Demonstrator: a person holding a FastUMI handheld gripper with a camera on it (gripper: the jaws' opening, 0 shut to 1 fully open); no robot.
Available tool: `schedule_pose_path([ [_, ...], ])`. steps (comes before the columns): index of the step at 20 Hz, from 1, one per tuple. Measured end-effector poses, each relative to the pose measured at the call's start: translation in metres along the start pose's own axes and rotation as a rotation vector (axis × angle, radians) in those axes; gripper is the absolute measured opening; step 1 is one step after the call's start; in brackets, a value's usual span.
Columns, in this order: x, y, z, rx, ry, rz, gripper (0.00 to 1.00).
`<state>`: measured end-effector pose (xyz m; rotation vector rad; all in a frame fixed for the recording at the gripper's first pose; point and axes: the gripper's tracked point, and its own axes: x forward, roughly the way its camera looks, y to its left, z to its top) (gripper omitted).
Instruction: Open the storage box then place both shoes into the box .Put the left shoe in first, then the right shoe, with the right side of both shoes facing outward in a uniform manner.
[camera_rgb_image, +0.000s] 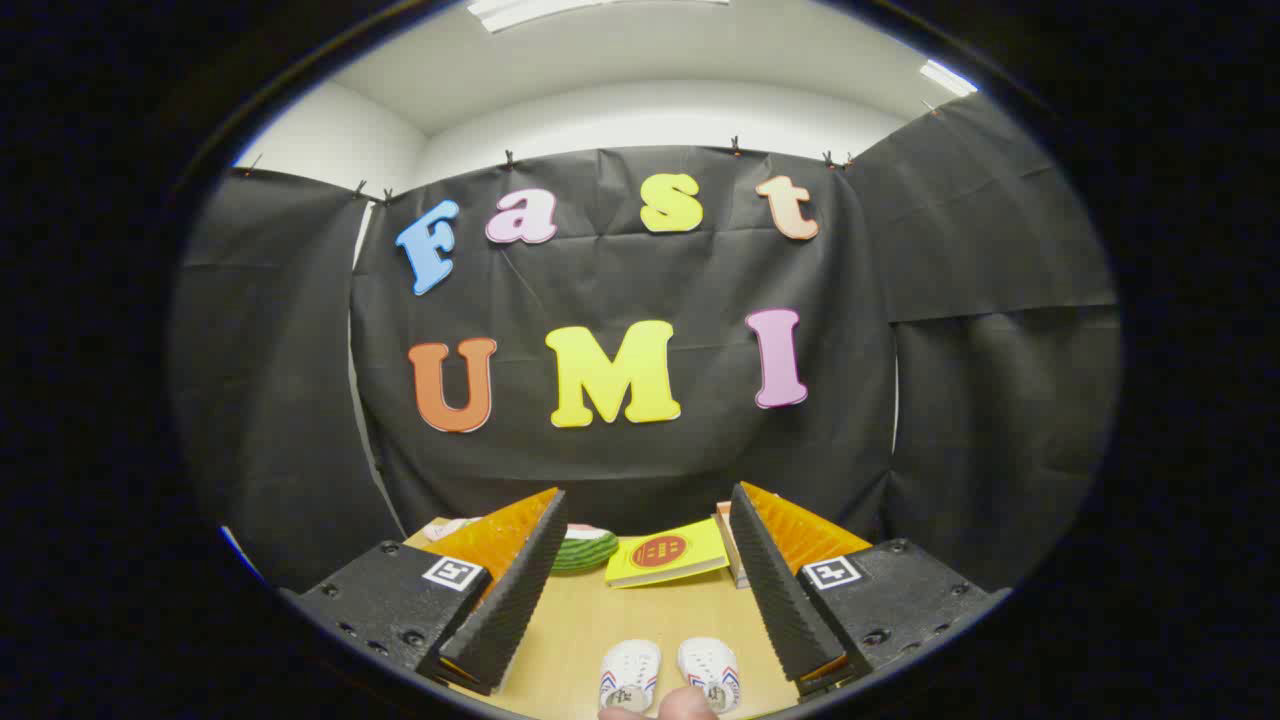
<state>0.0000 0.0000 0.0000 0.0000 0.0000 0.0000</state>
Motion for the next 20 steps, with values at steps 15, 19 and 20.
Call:
schedule_pose_path([
  [15,0.0004,-0.0016,-0.0024,-0.009,0.017,0.014,1.00],
  [19,0.0028,0.0019,-0.0064,-0.003,0.036,0.034,1.00],
  [20,0.0032,0.0031,-0.0060,-0.004,0.038,0.040,1.00],
])
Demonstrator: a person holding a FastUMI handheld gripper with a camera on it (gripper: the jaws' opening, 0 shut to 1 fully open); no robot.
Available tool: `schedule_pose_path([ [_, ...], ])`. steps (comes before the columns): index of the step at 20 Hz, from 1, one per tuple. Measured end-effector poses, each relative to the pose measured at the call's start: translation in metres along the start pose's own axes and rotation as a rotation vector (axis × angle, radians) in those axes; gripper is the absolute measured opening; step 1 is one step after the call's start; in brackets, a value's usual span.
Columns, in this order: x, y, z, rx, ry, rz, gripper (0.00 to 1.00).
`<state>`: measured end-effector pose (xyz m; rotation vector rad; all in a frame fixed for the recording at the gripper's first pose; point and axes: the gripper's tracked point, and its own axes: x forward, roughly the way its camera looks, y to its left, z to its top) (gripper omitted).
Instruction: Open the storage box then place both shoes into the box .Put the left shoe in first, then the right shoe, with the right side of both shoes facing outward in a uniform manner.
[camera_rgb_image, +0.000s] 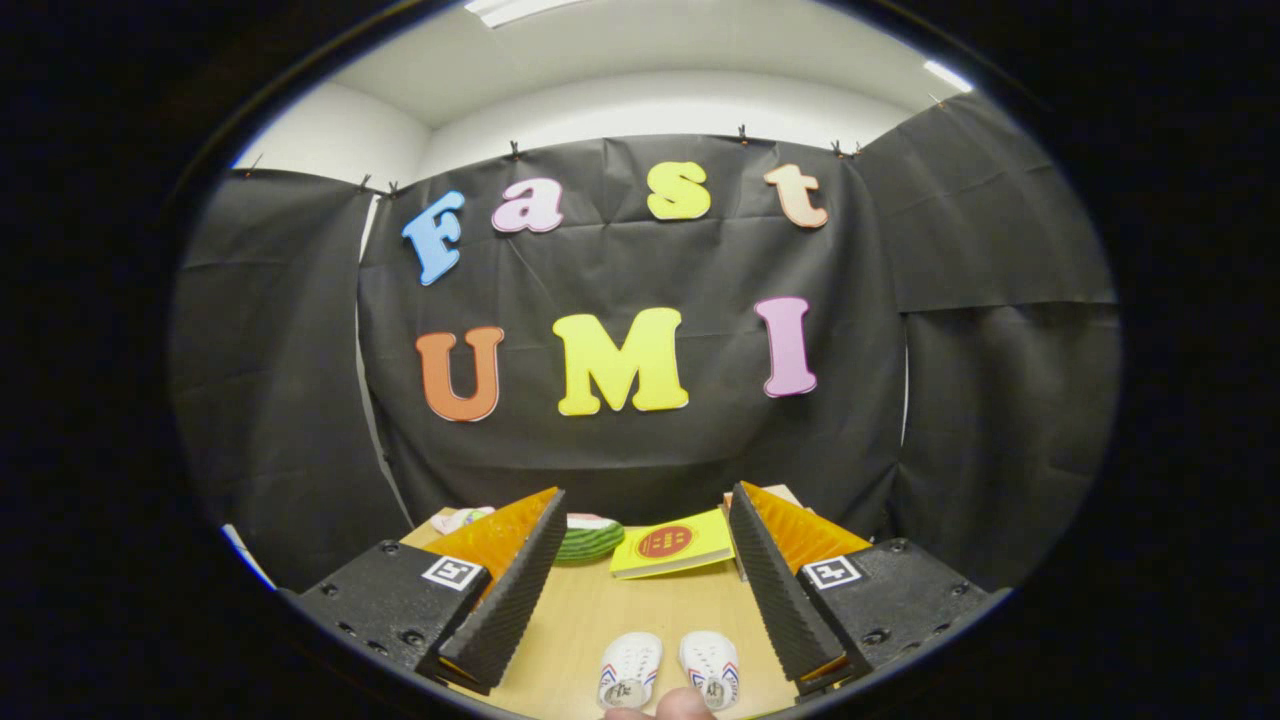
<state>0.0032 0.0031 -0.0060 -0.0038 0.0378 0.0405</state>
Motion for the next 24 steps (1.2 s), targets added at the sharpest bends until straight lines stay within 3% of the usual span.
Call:
schedule_pose_path([
  [7,0.005,0.009,-0.007,0.019,0.022,0.064,1.00],
  [12,0.015,0.042,-0.032,0.068,0.090,0.206,1.00],
  [17,0.023,0.077,-0.072,0.090,0.188,0.352,1.00],
  [24,0.020,0.127,-0.150,0.156,0.367,0.494,1.00],
])
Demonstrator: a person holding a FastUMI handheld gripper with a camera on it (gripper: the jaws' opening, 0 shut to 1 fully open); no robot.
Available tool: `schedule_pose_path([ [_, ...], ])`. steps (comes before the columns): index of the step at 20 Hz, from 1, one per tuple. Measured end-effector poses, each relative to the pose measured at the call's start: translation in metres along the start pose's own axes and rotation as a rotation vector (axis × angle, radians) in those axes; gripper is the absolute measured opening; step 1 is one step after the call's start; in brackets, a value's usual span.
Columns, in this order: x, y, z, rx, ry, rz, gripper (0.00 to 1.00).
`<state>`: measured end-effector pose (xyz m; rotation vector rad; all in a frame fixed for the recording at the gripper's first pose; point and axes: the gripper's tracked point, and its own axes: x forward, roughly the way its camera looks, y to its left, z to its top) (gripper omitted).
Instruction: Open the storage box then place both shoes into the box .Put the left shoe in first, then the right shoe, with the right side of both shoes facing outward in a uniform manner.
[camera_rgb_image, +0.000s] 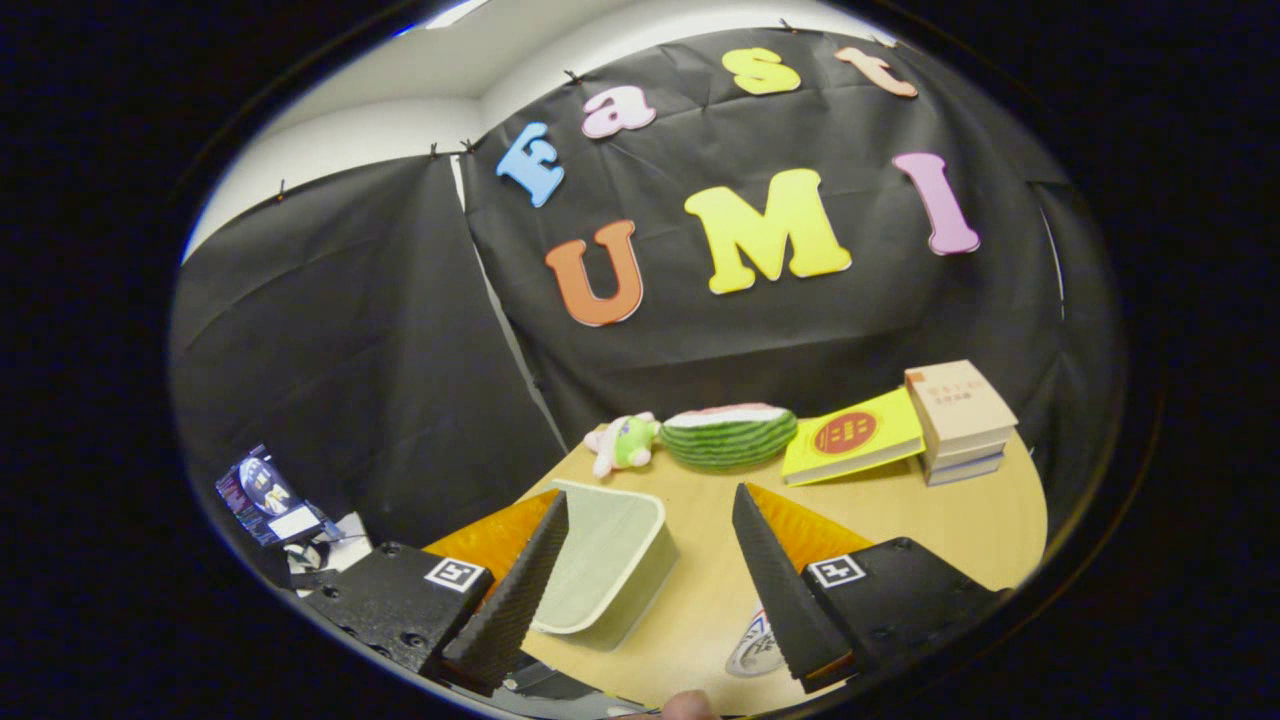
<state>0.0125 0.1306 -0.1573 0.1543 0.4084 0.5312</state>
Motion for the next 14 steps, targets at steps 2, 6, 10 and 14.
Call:
schedule_pose_path([
  [2,0.016,0.011,-0.031,0.057,0.077,0.045,1.00],
  [6,0.040,0.030,-0.094,0.175,0.237,0.110,1.00],
  [10,0.060,0.039,-0.134,0.269,0.348,0.160,1.00],
  [14,0.083,0.040,-0.155,0.443,0.417,0.190,0.93],
])
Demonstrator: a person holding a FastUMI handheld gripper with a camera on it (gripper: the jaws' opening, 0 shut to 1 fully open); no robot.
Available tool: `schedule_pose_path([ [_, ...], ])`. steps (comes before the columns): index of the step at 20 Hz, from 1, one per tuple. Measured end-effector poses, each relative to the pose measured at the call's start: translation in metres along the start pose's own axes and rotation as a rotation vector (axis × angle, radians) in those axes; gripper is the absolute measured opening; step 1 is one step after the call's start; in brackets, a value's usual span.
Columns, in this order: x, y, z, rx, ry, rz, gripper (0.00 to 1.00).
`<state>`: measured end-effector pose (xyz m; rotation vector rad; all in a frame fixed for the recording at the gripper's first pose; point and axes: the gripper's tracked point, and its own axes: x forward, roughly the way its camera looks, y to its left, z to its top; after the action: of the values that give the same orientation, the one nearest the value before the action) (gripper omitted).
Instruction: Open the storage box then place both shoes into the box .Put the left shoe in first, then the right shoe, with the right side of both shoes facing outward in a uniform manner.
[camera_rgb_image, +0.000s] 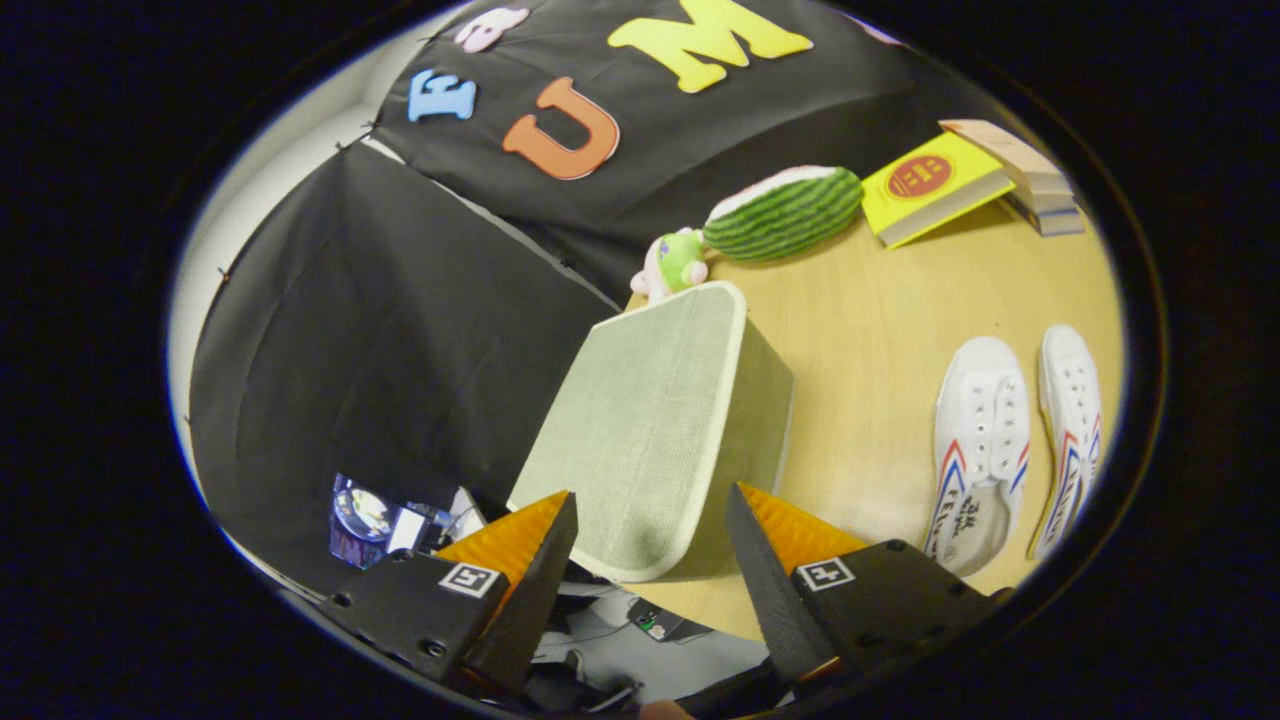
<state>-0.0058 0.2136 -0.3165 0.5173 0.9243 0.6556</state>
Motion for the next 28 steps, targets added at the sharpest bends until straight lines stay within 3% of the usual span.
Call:
schedule_pose_path([
  [5,0.023,-0.010,-0.011,0.128,0.081,0.051,0.77],
  [8,0.026,-0.007,-0.009,0.192,0.104,0.087,0.57],
  [11,0.019,-0.003,-0.007,0.213,0.114,0.112,0.22],
  [13,0.016,-0.001,-0.004,0.205,0.122,0.110,0.08],
  [20,-0.004,0.058,0.029,0.158,0.049,0.139,0.06],
  [28,0.012,0.179,0.041,-0.077,0.001,0.123,0.05],
])
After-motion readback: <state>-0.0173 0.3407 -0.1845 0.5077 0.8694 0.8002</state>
